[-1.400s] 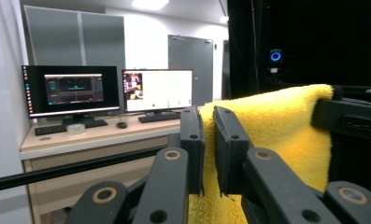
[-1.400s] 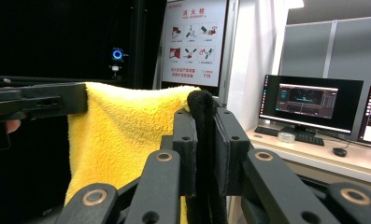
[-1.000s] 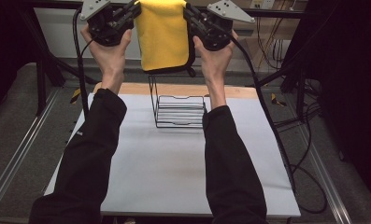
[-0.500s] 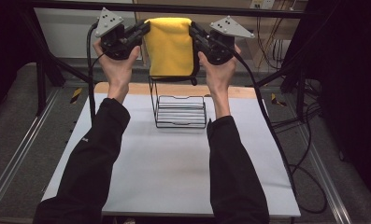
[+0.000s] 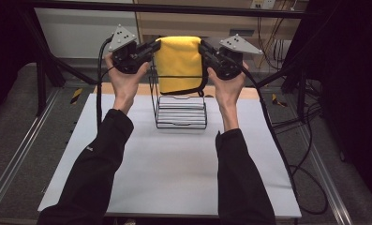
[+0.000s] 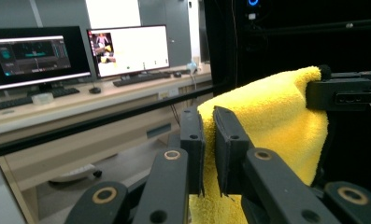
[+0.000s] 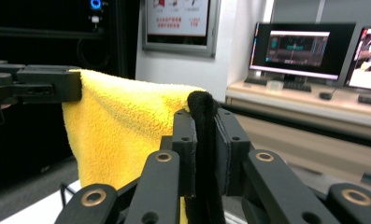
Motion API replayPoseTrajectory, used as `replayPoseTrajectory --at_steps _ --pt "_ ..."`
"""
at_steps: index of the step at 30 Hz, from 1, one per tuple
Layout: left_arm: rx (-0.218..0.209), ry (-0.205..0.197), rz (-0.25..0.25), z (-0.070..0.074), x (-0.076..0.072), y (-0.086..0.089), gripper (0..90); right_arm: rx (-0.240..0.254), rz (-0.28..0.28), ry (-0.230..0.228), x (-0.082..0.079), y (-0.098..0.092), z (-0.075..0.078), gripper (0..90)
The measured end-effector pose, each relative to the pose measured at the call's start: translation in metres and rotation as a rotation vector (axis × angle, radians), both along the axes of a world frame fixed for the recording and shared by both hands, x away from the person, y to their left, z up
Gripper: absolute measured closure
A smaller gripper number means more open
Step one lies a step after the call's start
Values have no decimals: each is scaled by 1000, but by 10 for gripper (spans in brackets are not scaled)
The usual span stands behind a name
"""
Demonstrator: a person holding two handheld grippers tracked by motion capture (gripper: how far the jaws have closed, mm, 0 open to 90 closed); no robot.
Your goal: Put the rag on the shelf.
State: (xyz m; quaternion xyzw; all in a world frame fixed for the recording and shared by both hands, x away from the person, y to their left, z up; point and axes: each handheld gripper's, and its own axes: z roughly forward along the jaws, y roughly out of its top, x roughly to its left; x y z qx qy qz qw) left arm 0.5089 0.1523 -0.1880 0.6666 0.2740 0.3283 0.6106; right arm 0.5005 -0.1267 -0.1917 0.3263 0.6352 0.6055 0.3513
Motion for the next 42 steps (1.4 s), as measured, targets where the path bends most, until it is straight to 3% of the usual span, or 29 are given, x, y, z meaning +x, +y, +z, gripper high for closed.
replayPoseTrajectory --at_steps 11,12,23,42 --pt "26 73 -40 -15 -11 4 821 -28 15 52 -10 -1 -20 796" --pt "13 76 -44 -16 -14 3 820 -25 19 55 -12 -1 -21 795" --pt "103 130 -81 -28 -42 4 805 -33 47 105 -34 -4 -38 788" --pt "154 215 -99 -57 -55 6 784 -124 69 202 -49 -3 -59 783"
